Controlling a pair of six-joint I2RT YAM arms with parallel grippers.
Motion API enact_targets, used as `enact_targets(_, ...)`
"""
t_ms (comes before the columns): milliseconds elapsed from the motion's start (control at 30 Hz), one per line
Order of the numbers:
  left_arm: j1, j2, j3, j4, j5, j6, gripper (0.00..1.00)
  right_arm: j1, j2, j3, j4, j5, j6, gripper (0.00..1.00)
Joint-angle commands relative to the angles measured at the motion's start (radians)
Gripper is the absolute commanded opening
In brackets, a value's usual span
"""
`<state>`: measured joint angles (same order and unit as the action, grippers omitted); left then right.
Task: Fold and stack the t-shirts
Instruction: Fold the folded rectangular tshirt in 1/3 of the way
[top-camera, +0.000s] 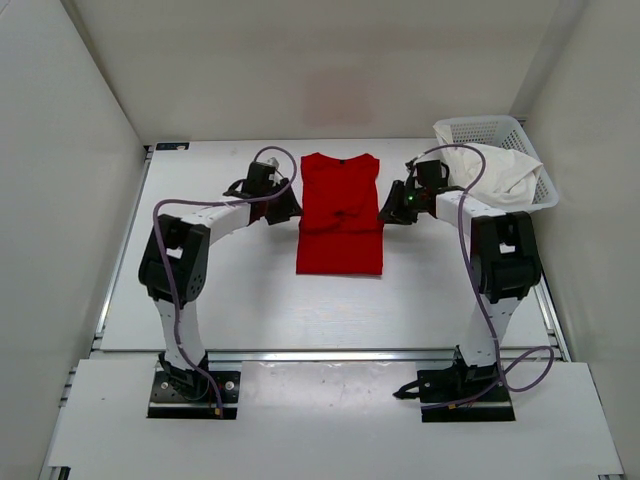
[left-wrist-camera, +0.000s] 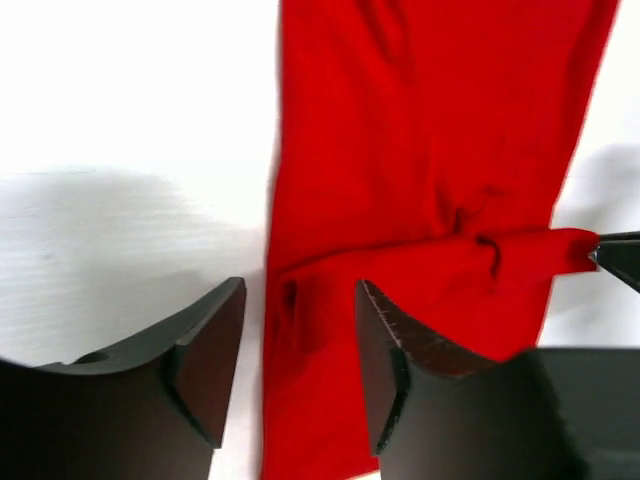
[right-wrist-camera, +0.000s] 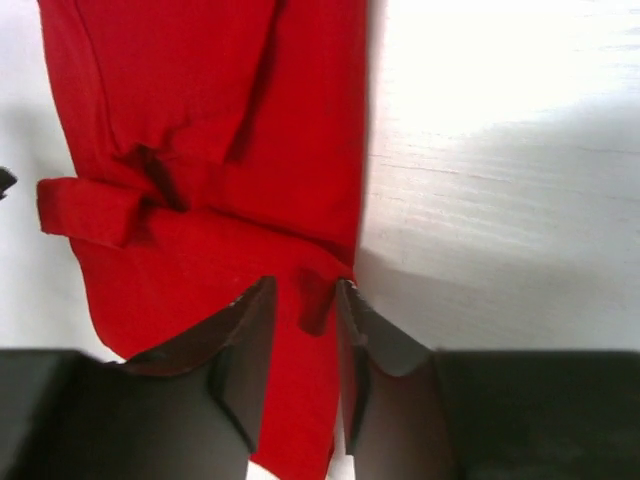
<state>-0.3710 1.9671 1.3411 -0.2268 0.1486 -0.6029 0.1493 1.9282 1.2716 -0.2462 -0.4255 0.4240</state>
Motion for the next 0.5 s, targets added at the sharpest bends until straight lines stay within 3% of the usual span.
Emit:
enact_targets(0,0.026,-0.172,-0.084,0.101,0.038,-0.04,0.58,0.001,-0.11,0.009,0.031,0.04,-0.008,0.31)
enact_targets(100,0.003,-0.283,-0.218,0.176,0.049,-0.084,0.5,0.041,-0.208,-0.066,0.057,0.12,-0.004,0.32)
enact_targets(233,-0.109,-0.353,-0.406,0.286,0.051,-0.133,0.42,0.149,-0.242,-0.129,0.109,0.153,-0.031,0.0)
enact_targets(467,-0.183,-0.277,-0.5,0.346,0.049,-0.159,0.38,0.294,-0.101,-0.075,0.136,0.126,-0.065,0.0)
